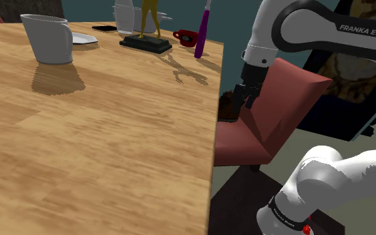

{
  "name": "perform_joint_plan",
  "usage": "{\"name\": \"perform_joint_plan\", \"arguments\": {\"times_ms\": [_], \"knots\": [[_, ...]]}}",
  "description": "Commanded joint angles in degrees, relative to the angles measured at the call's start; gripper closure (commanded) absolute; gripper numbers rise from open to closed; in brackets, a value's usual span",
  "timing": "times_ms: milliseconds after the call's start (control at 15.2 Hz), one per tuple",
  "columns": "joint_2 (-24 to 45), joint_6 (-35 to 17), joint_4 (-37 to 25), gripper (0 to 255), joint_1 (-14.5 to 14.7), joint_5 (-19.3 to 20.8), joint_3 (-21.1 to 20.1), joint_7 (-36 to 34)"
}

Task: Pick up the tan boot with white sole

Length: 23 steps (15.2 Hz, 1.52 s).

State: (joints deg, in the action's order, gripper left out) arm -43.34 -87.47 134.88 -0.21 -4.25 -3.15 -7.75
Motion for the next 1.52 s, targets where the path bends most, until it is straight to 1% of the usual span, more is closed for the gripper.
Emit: {"name": "perform_joint_plan", "arguments": {"times_ms": [0,396,792,1122,1452], "knots": [[0.0,0.0,0.0,0,0.0,0.0,0.0,0.0],[6.98,-4.12,-3.51,0,-2.81,2.64,7.07,6.5],[15.67,-7.48,-9.27,0,-4.79,3.28,13.86,13.04],[24.1,-9.27,-15.8,0,-6.02,1.88,19.29,18.82],[33.69,-9.73,-24.01,0,-7.41,-1.56,24.35,25.03]]}}
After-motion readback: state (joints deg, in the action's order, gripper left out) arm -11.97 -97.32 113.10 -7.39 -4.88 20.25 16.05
